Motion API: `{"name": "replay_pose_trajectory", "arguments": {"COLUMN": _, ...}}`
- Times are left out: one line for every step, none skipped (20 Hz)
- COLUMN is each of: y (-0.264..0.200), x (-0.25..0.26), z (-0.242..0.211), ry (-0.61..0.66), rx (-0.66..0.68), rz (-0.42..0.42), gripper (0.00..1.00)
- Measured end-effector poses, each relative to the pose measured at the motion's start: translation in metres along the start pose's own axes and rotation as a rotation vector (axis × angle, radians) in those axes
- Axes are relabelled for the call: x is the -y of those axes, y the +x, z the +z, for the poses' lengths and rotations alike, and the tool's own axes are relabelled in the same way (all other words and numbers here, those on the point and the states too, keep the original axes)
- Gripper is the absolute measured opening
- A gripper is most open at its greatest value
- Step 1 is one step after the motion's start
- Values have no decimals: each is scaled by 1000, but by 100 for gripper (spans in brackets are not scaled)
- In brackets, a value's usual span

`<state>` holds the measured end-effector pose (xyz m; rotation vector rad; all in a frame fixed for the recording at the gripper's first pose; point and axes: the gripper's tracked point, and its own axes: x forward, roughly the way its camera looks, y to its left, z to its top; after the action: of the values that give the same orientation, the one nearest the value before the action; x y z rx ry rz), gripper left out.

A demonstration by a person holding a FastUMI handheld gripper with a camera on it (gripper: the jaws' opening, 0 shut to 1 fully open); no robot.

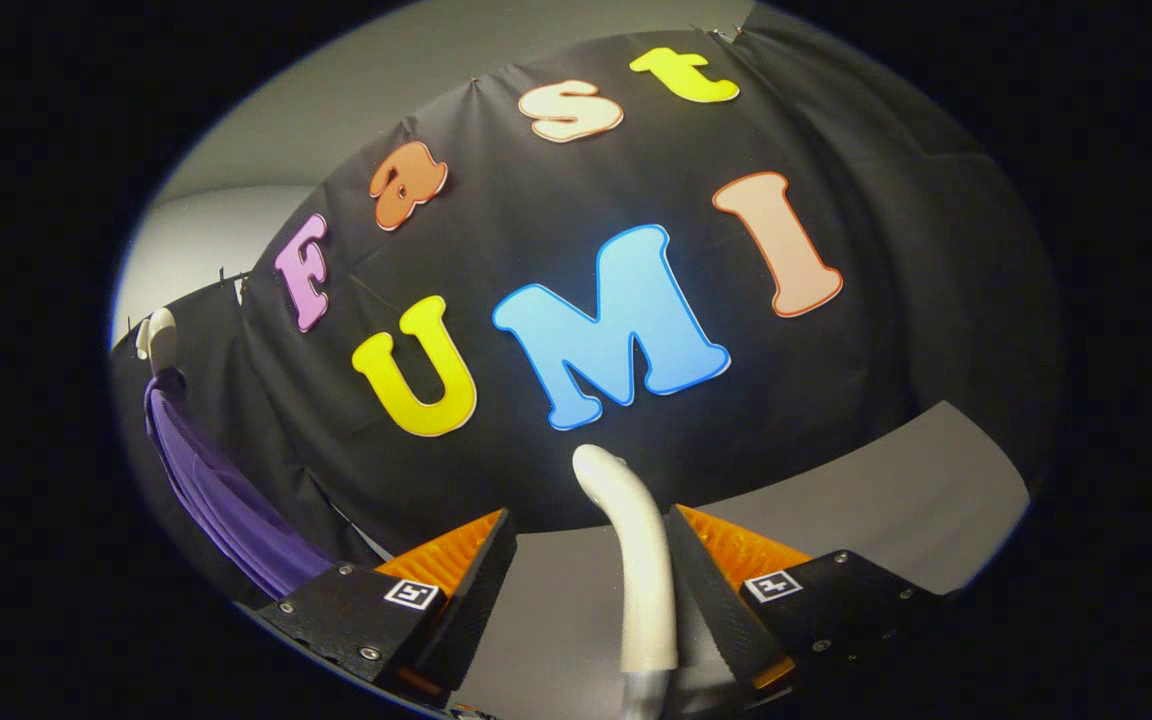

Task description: Iron the clothes twice with a garment steamer, once on the left side and once on the right side.

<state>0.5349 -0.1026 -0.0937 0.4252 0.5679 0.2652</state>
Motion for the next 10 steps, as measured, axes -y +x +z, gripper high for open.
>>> {"name": "replay_pose_trajectory", "arguments": {"y": 9, "x": 5, "z": -6, "ry": 15, "rx": -26, "rz": -3, "gripper": 94}}
{"name": "replay_pose_trajectory", "arguments": {"y": 18, "x": 11, "z": -10, "ry": 29, "rx": -55, "rz": -9, "gripper": 93}}
{"name": "replay_pose_trajectory", "arguments": {"y": 27, "x": 18, "z": -16, "ry": 44, "rx": -84, "rz": -12, "gripper": 93}}
{"name": "replay_pose_trajectory", "arguments": {"y": 35, "x": 24, "z": -23, "ry": 61, "rx": -110, "rz": -14, "gripper": 93}}
{"name": "replay_pose_trajectory", "arguments": {"y": 41, "x": 29, "z": -27, "ry": 78, "rx": -133, "rz": -17, "gripper": 93}}
{"name": "replay_pose_trajectory", "arguments": {"y": 46, "x": 32, "z": -30, "ry": 95, "rx": -149, "rz": -11, "gripper": 94}}
{"name": "replay_pose_trajectory", "arguments": {"y": 50, "x": 32, "z": -35, "ry": 127, "rx": -174, "rz": 6, "gripper": 93}}
{"name": "replay_pose_trajectory", "arguments": {"y": 52, "x": 29, "z": -40, "ry": 162, "rx": -200, "rz": 27, "gripper": 93}}
{"name": "replay_pose_trajectory", "arguments": {"y": 55, "x": 28, "z": -44, "ry": 190, "rx": -222, "rz": 48, "gripper": 93}}
{"name": "replay_pose_trajectory", "arguments": {"y": 57, "x": 28, "z": -51, "ry": 214, "rx": -248, "rz": 65, "gripper": 92}}
